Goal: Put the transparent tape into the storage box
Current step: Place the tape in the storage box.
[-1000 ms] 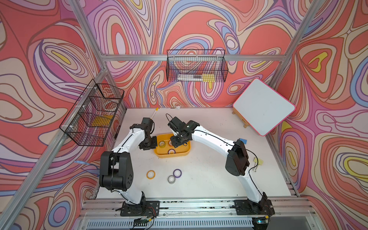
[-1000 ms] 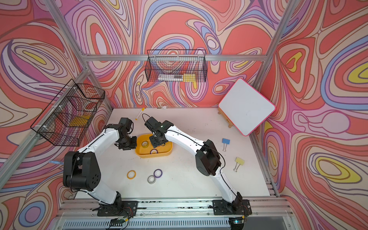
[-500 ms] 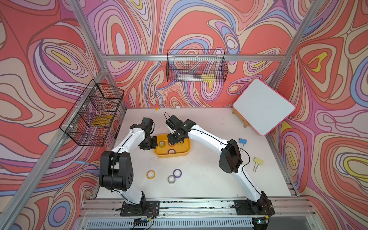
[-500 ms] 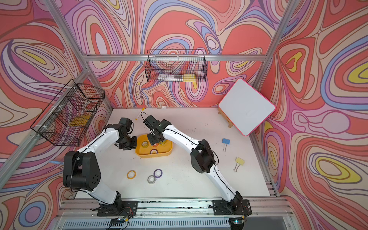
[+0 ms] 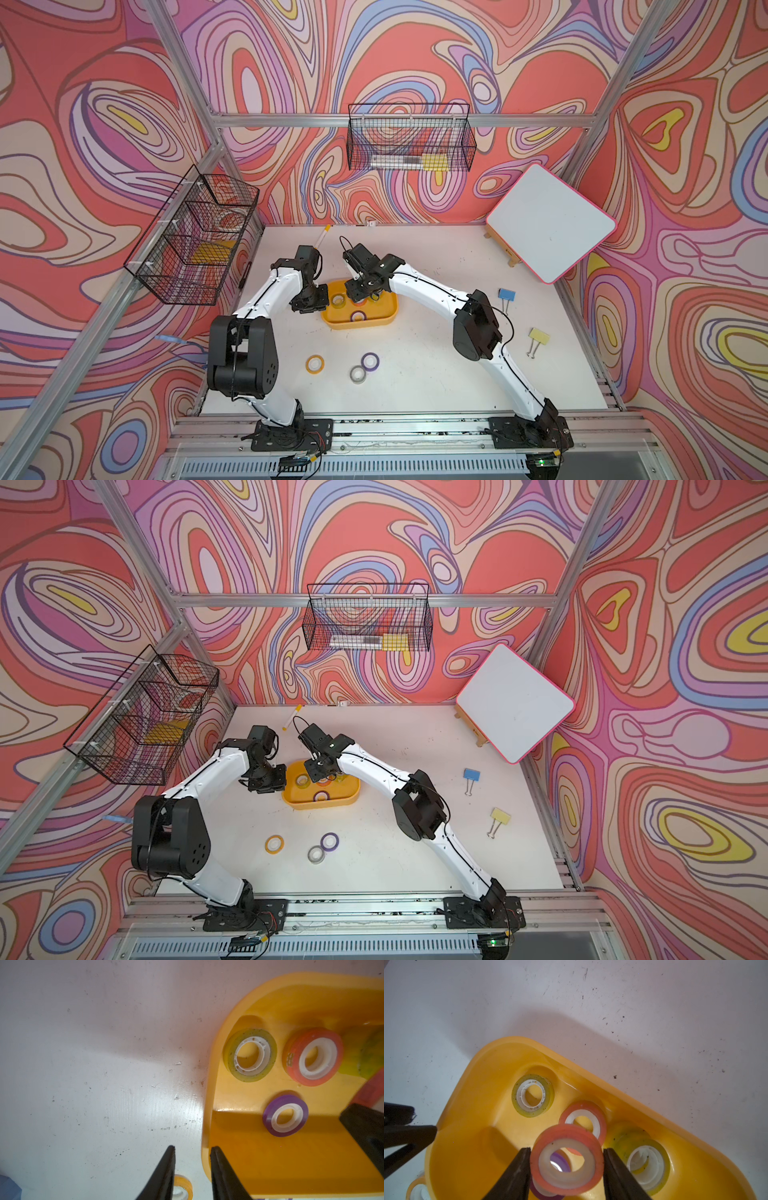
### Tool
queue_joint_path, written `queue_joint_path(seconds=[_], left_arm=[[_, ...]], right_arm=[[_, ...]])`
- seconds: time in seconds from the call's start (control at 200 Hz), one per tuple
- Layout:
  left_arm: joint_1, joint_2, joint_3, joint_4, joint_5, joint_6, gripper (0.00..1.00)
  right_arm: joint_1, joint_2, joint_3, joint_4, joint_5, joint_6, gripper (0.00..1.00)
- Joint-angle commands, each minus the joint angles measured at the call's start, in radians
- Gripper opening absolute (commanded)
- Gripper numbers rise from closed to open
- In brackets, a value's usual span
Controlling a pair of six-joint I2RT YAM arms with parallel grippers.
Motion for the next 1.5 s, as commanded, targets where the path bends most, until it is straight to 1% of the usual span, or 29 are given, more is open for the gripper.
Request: queue_joint_path(seconds=[0.0,0.21,0.736,0.871,1.012,1.207,1.347,1.492], left_arm=[[-0.001,-0.005,-0.007,-0.017,0.015,0.014,0.34],[-0.002,0.000,-0.005,-0.017,0.024,0.015,0.34],[-0.003,0.000,-0.003,-0.019,0.025,0.014,0.34],[-0.002,-0.001,-0.003,-0.019,0.023,0.016,0.34],[-0.002,0.000,-0.001,-0.018,0.022,0.016,0.34],[-0.001,-0.002,0.002,-0.021,0.017,0.017,0.34],[0.000,0.000,0.003,-0.021,0.014,0.017,0.34],[-0.001,-0.002,0.003,-0.022,0.011,0.016,0.34]], right_arm=[[-0.013,0.023,-0.019,0.026,0.008,0.005,0.53],[-0.021,0.033,-0.031,0.052,0.006,0.010,0.53],[-0.027,0.085,0.017,0.038,-0.014,0.011,0.54],[-0.026,0.089,0.023,0.040,-0.013,0.010,0.57],[-0.026,0.085,0.034,0.043,-0.015,0.008,0.59],[-0.026,0.055,0.054,0.046,-0.016,0.003,0.60],[-0.019,0.000,0.048,0.047,-0.016,0.005,0.60],[-0.002,-0.093,-0.016,0.035,-0.010,0.000,0.59]])
